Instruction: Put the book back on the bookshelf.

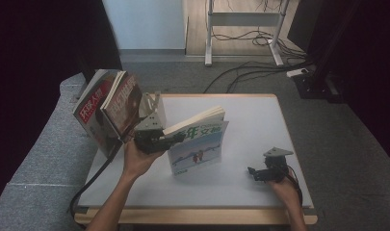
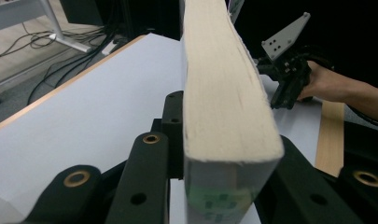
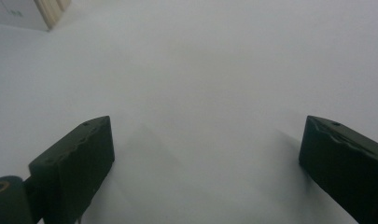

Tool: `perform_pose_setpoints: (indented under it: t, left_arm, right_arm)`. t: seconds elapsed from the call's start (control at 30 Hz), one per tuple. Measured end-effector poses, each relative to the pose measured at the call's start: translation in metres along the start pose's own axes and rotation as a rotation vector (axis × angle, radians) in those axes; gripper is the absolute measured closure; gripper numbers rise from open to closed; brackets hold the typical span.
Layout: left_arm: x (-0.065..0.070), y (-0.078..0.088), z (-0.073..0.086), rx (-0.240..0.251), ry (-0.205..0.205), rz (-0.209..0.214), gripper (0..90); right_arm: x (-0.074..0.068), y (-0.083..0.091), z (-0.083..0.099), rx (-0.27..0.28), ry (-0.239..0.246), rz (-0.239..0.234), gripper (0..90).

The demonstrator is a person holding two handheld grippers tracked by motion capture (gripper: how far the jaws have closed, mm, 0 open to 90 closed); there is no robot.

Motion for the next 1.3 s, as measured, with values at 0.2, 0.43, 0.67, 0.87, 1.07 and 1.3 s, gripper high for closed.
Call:
perform_pose_setpoints:
  t: [0.2, 0.43, 0.67, 0.87, 1.07, 1.3]
  left_arm:
    - [-0.005, -0.002, 0.000, 0.012, 0.038, -0.019, 74.0]
    - [-0.010, 0.001, -0.005, 0.018, 0.060, -0.039, 74.2]
    - [-0.013, 0.011, -0.012, 0.004, 0.067, -0.058, 74.3]
    - [-0.015, 0.021, -0.016, -0.001, 0.080, -0.086, 74.4]
    - [-0.018, 0.035, -0.020, -0.005, 0.079, -0.119, 74.4]
    - [-0.025, 0.055, -0.018, 0.013, 0.110, -0.151, 74.4]
  right_arm:
    - [0.000, 0.000, 0.000, 0.000, 0.000, 0.000, 2.8]
    - [0.000, 0.000, 0.000, 0.001, -0.003, -0.001, 2.8]
    - [0.000, 0.000, 0.000, 0.001, -0.003, -0.001, 2.8]
    - [0.000, 0.000, 0.000, 0.001, -0.003, -0.001, 2.8]
    - [0.000, 0.000, 0.000, 0.001, -0.004, -0.001, 2.8]
    - [0.000, 0.000, 0.000, 0.001, -0.005, -0.002, 2.8]
Point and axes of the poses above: each handheld gripper's, and its own axes: y roughly backward along the jaws, z roughly out of its underside, x roughly to its right, the point moved 2 cm from there along -y, roughly forward along the jaws, and after that the axes turned 11 degrees about x, right-handed, at the moved point
